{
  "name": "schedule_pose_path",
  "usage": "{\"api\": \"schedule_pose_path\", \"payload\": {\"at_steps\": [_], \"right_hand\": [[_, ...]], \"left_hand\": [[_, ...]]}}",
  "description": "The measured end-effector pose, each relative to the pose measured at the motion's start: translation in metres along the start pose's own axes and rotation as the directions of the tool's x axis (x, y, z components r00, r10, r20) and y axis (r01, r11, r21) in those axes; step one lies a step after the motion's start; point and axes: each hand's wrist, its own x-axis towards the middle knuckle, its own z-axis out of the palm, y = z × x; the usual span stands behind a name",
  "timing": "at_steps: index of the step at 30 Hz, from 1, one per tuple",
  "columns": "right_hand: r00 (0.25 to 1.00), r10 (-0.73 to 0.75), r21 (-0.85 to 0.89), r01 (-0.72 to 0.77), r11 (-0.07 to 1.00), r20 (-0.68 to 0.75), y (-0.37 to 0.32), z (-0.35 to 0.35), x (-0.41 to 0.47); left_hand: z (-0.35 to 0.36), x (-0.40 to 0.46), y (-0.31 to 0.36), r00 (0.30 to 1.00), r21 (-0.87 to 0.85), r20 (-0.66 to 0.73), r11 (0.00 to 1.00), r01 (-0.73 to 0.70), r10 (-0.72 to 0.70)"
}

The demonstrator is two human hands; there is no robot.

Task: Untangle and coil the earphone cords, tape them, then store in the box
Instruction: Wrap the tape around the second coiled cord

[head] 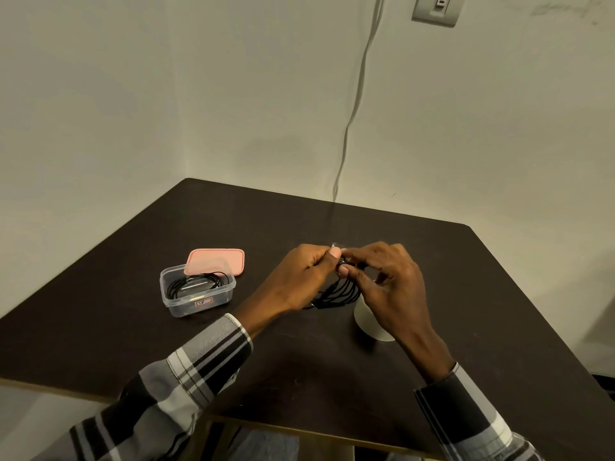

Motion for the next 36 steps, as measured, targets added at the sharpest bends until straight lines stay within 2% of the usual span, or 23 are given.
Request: {"api": "schedule_pose_path", "payload": {"at_steps": [7,11,15,19,21,25,31,36], "right_hand": [[0.989,0.052,0.082,-0.064,0.995,0.139,0.002,-0.001,0.002],[0.994,0.009,0.151,-0.025,0.988,0.108,0.002,-0.003,0.002],[0.997,-0.015,0.093,0.008,0.996,0.081,0.0,-0.007,0.004],[0.995,-0.087,-0.015,0.087,0.996,0.042,-0.002,-0.006,0.004],[0.995,-0.099,-0.041,0.099,0.994,0.006,0.0,-0.004,0.002],[0.986,-0.161,-0.112,0.157,0.981,-0.029,0.004,0.0,0.0],[0.962,-0.273,-0.228,0.262,0.938,-0.021,0.002,0.002,0.0],[0.965,-0.259,-0.318,0.258,0.912,0.039,-0.004,0.003,-0.004]], "left_hand": [[-0.002,-0.002,0.003,1.0,0.057,0.004,0.998,-0.015,0.015],[-0.002,-0.002,0.006,0.999,0.102,0.012,0.994,-0.036,0.035],[-0.002,-0.001,0.006,0.999,0.19,0.012,0.981,-0.049,0.047],[-0.001,0.0,0.01,0.999,0.396,0.005,0.917,-0.049,0.051],[0.0,0.001,0.01,0.999,0.442,0.003,0.896,-0.04,0.043],[0.001,0.002,0.007,0.999,0.316,-0.049,0.949,0.006,0.009],[0.004,0.006,0.006,0.981,0.121,-0.145,0.982,0.143,-0.125],[0.006,0.006,0.007,0.972,0.136,-0.212,0.981,0.135,-0.105]]}}
